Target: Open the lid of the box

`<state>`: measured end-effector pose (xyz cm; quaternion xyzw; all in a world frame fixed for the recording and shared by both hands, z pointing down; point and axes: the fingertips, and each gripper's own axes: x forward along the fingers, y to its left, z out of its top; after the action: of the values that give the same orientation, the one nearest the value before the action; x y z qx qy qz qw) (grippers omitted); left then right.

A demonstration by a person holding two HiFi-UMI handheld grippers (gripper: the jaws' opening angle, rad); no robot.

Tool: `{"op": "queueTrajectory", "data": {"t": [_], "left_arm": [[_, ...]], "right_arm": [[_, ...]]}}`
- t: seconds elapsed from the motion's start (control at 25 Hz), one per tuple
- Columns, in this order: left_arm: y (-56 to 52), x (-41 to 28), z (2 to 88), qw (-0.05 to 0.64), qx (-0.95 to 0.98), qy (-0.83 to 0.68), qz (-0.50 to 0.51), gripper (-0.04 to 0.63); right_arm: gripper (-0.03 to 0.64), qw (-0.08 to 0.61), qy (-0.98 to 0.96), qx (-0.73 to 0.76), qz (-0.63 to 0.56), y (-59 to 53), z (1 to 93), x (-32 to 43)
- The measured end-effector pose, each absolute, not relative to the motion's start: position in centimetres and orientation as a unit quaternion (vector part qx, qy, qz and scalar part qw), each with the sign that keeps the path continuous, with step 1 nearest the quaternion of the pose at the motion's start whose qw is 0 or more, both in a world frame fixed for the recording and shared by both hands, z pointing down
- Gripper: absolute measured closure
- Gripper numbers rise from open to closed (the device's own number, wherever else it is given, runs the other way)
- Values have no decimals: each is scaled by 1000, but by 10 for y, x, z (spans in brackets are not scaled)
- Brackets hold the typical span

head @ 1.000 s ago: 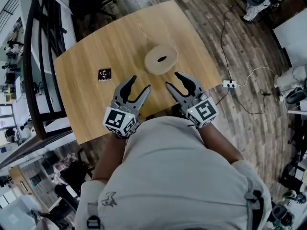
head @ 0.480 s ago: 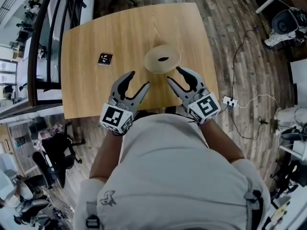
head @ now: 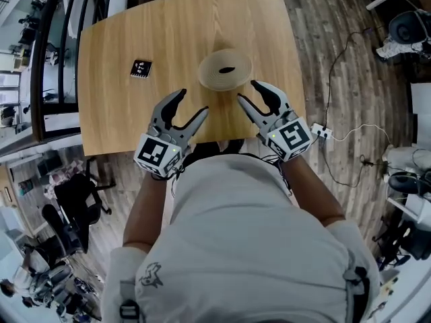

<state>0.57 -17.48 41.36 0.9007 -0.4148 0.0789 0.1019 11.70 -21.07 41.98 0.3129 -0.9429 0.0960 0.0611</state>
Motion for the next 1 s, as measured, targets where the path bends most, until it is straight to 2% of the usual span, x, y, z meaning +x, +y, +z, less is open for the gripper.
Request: {"op": "queueTrajectory", "data": {"t": [0.24,0.64,1.0], "left_arm": [[-192,-7,436,96,906,-399,98,304],[-223,-19,511,122,909,-371,142,291],[-229,-23,584,149,916,-318,192,285]], "right_arm": [[417,95,-939,314,101,-222,444,111],[419,198,-929,310,39,-260,493,106],[419,330,-901,270,-77,-277,548,87]]}}
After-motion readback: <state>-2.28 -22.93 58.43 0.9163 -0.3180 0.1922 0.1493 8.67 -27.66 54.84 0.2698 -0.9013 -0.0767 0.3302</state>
